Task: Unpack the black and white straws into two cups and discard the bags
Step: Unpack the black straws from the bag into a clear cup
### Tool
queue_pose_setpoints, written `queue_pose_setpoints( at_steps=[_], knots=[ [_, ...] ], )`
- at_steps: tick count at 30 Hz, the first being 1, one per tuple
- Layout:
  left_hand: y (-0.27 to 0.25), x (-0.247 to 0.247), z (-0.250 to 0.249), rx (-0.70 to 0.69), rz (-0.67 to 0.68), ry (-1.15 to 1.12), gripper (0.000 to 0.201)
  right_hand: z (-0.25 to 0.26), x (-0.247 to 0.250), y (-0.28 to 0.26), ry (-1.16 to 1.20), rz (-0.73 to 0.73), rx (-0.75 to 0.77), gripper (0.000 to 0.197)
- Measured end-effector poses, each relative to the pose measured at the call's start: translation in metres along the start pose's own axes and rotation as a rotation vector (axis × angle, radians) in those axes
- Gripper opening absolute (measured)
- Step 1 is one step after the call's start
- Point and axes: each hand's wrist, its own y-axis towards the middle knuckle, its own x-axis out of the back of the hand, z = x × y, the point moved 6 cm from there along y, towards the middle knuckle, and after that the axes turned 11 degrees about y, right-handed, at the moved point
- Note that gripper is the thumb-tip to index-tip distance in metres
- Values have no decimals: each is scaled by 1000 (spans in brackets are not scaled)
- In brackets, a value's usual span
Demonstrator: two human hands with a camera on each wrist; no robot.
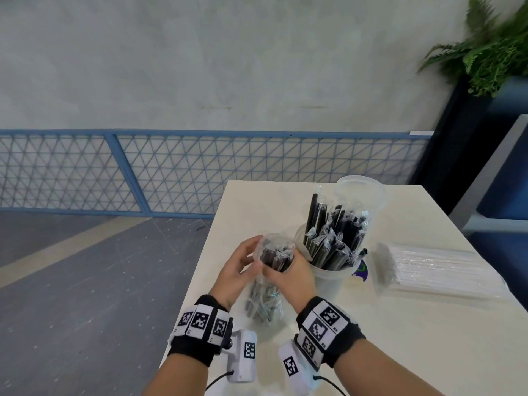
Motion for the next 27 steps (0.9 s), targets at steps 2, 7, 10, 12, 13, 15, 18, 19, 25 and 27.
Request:
queue_pose_setpoints(
  at_steps=[2,7,10,12,13,15,18,19,25,27],
  knots=[
    [1,5,-13,-31,-118,73,36,2,-1,-1,-19,-12,18,45],
    [-2,10,-42,-147,-350,320,19,10,-5,-6,-92,-47,101,54],
    [-3,9,-48,-160,-410,378,13,16,-3,-12,-100,-64,170,55],
    [-2,11,-48,-140,-440,390,17,16,-1,-15,-54,-66,170,56],
    [0,12,-48,-125,-453,391,18,16,0,-16,-19,-57,151,57],
    [2,14,-46,-93,-466,387,17,15,1,-17,32,-29,101,61],
    [5,14,-40,-44,-460,360,22,14,3,-15,59,0,53,45],
    [6,15,-39,-34,-463,346,24,14,3,-14,72,8,47,40],
    [11,23,-19,30,-466,326,24,11,-1,-13,192,22,2,33],
    [10,26,-16,18,-465,287,25,13,-1,-13,240,37,6,30]
  ],
)
